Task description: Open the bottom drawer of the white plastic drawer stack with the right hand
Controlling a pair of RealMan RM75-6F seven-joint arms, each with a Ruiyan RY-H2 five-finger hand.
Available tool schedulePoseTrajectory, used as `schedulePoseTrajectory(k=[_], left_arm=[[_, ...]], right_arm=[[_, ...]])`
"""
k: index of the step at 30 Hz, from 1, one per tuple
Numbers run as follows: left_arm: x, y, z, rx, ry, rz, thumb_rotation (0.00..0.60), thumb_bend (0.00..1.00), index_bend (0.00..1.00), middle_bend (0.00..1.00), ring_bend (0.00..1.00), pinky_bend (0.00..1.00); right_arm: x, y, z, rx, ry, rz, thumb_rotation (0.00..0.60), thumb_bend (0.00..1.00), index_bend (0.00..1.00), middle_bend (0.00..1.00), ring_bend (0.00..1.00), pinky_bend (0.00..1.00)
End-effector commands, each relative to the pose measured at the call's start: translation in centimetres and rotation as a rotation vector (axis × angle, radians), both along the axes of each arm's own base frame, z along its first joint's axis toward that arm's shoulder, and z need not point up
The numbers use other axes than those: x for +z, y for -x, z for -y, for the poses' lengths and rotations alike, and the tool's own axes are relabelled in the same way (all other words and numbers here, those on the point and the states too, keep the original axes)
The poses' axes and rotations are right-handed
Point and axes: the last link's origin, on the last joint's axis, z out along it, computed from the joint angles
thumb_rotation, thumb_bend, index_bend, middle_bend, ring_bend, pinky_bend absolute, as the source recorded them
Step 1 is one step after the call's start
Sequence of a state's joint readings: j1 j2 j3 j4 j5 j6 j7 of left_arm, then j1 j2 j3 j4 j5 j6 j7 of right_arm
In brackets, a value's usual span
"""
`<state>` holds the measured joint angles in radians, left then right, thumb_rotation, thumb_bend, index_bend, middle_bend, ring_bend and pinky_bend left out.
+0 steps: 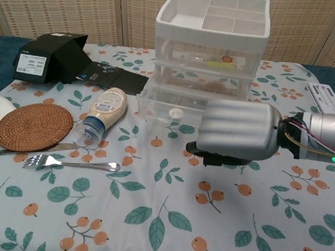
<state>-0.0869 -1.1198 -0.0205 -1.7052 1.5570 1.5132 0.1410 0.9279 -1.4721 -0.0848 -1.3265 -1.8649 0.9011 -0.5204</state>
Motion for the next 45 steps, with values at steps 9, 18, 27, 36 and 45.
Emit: schedulePoseTrajectory(k=[9, 18, 27, 36, 45], left_arm=[[0.0, 0.1, 0.0, -0.003, -0.001, 0.002, 0.600, 0.25, 0.07, 0.07, 0.11, 0.09], [0.3, 0.1, -0.2, -0.006, -0.013, 0.004, 0.600, 0.26, 0.07, 0.07, 0.11, 0.09], [0.1, 0.0, -0.8, -0.024, -0.011, 0.009, 0.600, 0.25, 0.07, 0.07, 0.11, 0.09], [0.1, -0.3, -1.4, -0.037, -0.020, 0.009, 0.600, 0.25, 0.07, 0.07, 0.11, 0.09], [-0.2, -0.7, -1.6, -0.047, -0.022, 0.002, 0.600, 0.25, 0.07, 0.07, 0.10, 0.09]], right_arm=[[0.6, 0.2, 0.0, 0.003, 0.030, 0.007, 0.600, 0.37, 0.13, 0.79, 0.97, 1.00], [7.3, -0.5, -2.1, -0.014, 0.102, 0.236, 0.600, 0.37, 0.12, 0.75, 0.94, 1.00], [12.7, 4.2, -5.8, -0.272, 0.279, 0.353, 0.600, 0.37, 0.13, 0.67, 0.83, 1.00], [16.1, 9.5, -8.5, -0.638, 0.440, 0.522, 0.600, 0.37, 0.12, 0.37, 0.43, 0.60], [18.7, 13.6, -11.9, -1.023, 0.477, 0.765, 0.600, 0.36, 0.00, 0.08, 0.03, 0.09]])
